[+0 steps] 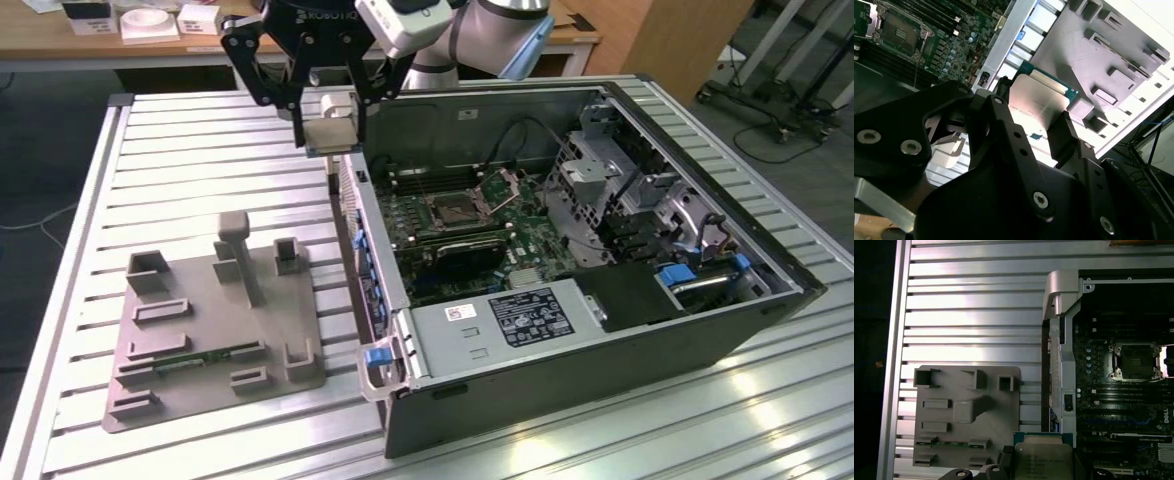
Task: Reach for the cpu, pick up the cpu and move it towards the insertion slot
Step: 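Pick up the cpu and move it towards the insertion slot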
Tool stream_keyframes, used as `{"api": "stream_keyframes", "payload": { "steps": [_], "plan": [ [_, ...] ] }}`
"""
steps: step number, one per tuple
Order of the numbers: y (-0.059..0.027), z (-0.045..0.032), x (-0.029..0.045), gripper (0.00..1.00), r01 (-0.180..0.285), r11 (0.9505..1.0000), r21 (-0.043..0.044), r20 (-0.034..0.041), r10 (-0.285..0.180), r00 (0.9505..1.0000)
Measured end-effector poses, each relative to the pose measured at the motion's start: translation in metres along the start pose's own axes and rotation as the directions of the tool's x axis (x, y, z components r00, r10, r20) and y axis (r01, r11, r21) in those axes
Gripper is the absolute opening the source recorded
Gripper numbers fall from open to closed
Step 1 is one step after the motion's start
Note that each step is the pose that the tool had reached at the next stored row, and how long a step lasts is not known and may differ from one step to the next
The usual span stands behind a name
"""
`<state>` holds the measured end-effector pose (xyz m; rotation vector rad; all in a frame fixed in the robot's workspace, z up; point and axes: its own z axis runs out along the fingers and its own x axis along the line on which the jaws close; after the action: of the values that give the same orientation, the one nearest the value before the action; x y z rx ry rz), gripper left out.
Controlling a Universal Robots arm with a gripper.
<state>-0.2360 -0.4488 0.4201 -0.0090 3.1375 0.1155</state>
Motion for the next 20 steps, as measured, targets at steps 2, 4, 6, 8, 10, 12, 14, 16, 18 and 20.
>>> {"api": "stream_keyframes", "payload": {
  "steps": [2, 4, 6, 8, 10, 12, 14, 16, 18, 20],
  "plan": [
    [0.0000, 0.0000, -0.0005, 0.54, 0.000, 1.0000, 0.0000, 0.0000, 0.000, 1.0000],
    [0.0001, 0.0000, -0.0009, 0.54, 0.000, 1.0000, 0.0000, 0.0000, 0.000, 1.0000],
    [0.0001, 0.0001, -0.0014, 0.54, 0.000, 1.0000, 0.0000, 0.0001, 0.000, 1.0000],
    [0.0001, 0.0001, -0.0021, 0.54, 0.000, 1.0000, 0.0000, 0.0000, 0.000, 1.0000],
    [0.0001, 0.0001, -0.0026, 0.54, 0.000, 1.0000, 0.0000, 0.0001, 0.000, 1.0000],
    [0.0002, 0.0001, -0.0031, 0.54, 0.000, 1.0000, 0.0000, 0.0001, 0.000, 1.0000],
    [0.0002, 0.0001, -0.0045, 0.54, 0.000, 1.0000, 0.0001, -0.0001, 0.000, 1.0000],
    [0.0002, 0.0002, -0.0067, 0.54, 0.000, 1.0000, 0.0000, 0.0000, 0.000, 1.0000],
    [0.0002, 0.0002, -0.0098, 0.54, 0.000, 1.0000, 0.0001, 0.0000, 0.000, 1.0000],
    [0.0002, 0.0003, -0.0140, 0.54, 0.000, 1.0000, 0.0000, 0.0000, 0.000, 1.0000]
  ]
}}
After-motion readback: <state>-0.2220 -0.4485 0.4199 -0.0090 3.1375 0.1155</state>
